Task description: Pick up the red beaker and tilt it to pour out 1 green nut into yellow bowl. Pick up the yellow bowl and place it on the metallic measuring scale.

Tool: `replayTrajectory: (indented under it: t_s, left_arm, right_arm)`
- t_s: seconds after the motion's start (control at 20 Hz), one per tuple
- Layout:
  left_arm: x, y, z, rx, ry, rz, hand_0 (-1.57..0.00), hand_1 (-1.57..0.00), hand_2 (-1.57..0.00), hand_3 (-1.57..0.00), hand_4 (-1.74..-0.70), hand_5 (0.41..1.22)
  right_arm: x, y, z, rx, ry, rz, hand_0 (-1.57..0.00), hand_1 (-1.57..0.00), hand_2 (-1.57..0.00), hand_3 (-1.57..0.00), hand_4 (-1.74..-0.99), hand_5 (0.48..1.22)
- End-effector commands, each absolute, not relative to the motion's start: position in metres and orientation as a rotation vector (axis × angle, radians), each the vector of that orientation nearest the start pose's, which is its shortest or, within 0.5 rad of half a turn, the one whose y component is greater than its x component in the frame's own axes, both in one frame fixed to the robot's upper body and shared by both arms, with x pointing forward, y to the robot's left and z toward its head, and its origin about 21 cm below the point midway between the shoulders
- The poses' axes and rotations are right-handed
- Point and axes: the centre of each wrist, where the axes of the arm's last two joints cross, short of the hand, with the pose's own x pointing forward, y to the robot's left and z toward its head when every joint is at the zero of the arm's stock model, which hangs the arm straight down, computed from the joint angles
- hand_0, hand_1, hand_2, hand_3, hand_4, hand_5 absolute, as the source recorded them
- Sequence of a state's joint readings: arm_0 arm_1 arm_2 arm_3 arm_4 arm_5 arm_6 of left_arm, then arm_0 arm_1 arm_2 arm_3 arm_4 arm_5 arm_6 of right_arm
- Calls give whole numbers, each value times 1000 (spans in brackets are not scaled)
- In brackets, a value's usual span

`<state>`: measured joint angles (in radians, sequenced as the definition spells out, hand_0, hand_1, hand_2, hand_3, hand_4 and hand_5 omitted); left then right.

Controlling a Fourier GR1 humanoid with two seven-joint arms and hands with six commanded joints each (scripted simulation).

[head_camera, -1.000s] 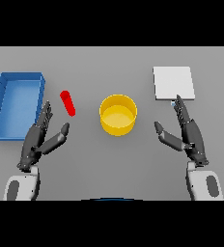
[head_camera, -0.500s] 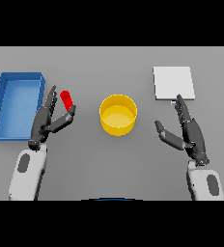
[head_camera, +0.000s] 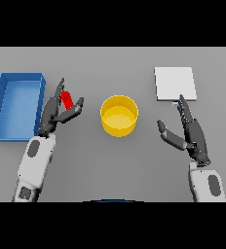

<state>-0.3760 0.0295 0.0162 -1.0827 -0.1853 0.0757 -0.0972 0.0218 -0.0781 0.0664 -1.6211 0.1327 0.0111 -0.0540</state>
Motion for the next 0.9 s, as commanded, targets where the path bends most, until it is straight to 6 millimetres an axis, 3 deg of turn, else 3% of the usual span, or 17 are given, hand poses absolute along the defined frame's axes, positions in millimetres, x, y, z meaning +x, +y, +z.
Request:
replayTrajectory:
  t_s: [0.0,0.2,0.3,0.35,0.45,0.5,0.55,0.7,0.85]
  left_arm:
    - [338,197,-22,126,-1541,-249,1,1,1,1,-1270,675]
    - [345,190,-26,113,-1560,-213,1,-6,-50,-30,-1347,726]
    - [347,187,-29,110,-1563,-179,-338,-306,-322,-239,-1385,765]
    - [348,184,-30,100,-1570,-150,-585,-556,-551,-416,-1416,786]
    - [353,180,-29,89,-1575,-116,-940,-921,-918,-832,-1425,943]
    - [354,180,-30,91,-1584,-120,-1066,-1051,-1049,-980,-1483,998]
    - [355,181,-30,99,-1594,-132,-1167,-1155,-1153,-1081,-1529,1043]
    - [353,176,-34,84,-1644,-147,-1364,-1358,-1357,-1176,-1621,1130]
    - [353,176,-28,93,-1622,-189,-1465,-1462,-1462,-1369,-1542,1174]
  right_arm:
    - [242,-233,8,-104,-1652,224,1,1,1,1,-1301,644]
    - [245,-231,8,-109,-1655,214,1,1,1,1,-1301,647]
    - [243,-229,11,-110,-1650,222,1,1,1,1,-1294,645]
    - [241,-232,12,-109,-1648,215,1,1,1,1,-1292,645]
    - [241,-233,11,-111,-1637,212,1,1,1,1,-1290,646]
    - [242,-232,13,-108,-1648,211,1,1,1,1,-1291,647]
    - [243,-234,14,-112,-1646,214,1,1,1,1,-1291,649]
    - [240,-232,11,-110,-1644,217,1,1,1,1,-1290,649]
    - [244,-234,6,-114,-1643,214,1,1,1,1,-1288,648]
